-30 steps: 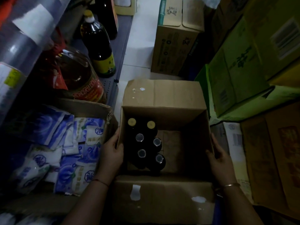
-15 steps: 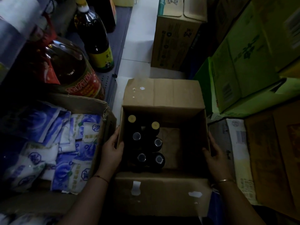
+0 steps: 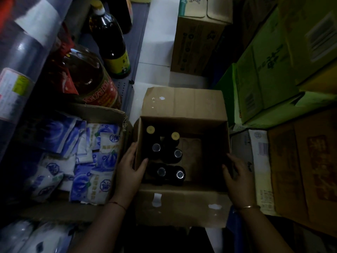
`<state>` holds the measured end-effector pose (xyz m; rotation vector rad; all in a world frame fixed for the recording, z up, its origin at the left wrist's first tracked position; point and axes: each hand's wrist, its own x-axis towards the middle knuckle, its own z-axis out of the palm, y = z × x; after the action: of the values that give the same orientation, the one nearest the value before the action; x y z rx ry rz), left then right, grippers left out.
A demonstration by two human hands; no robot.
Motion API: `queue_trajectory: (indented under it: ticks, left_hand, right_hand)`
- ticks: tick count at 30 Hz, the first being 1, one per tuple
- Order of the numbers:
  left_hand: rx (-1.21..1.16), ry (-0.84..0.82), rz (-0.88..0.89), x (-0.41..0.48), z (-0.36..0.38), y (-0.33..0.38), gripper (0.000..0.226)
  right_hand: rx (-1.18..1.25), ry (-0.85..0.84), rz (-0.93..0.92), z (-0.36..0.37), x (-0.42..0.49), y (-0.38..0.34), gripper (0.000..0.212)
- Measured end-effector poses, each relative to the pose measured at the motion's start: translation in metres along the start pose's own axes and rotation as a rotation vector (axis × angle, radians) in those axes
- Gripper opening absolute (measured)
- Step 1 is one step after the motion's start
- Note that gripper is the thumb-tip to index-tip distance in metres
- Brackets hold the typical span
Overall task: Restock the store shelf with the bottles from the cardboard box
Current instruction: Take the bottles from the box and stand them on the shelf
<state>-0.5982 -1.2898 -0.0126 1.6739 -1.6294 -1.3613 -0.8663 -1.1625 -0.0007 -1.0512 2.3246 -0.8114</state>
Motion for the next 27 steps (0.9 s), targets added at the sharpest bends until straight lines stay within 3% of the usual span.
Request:
queue_trajectory:
  ticks: [2, 5, 8, 13, 16, 21, 27]
  left_hand:
    - [0.06, 0.045, 0.12, -0.014, 0.004, 0.01, 0.044]
    - [0.088, -0.043, 0.124, -0.021, 0.02, 0.012, 0.03]
    - [0.098, -0.243, 0.0, -0.015, 0.037, 0.005, 0.04]
    - [0.235, -0.395, -0.067, 0.003, 0.047, -0.005, 0.063]
    - [0.318, -0.474, -0.04, 0.012, 0.05, -0.013, 0.063]
    - [0.371, -0.498, 0.015, 0.024, 0.054, -0.026, 0.046]
    - [0.309, -0.443, 0.045, 0.034, 0.059, -0.029, 0.053]
  right_hand:
    - [-0.101, 0.008, -0.105, 0.006, -0.011, -0.015, 0.033]
    - [0.008, -0.215, -0.119, 0.027, -0.018, -0.026, 0.034]
    - [0.092, -0.453, -0.046, 0.047, -0.014, -0.031, 0.035]
    - [-0.015, -0.643, -0.026, 0.072, 0.007, -0.021, 0.06]
    - [-0.032, -0.753, -0.011, 0.08, 0.014, -0.017, 0.068]
    - [-0.127, -0.807, -0.071, 0.09, 0.024, -0.014, 0.065]
    - [-0.185, -0.83, -0.154, 0.099, 0.032, -0.006, 0.048]
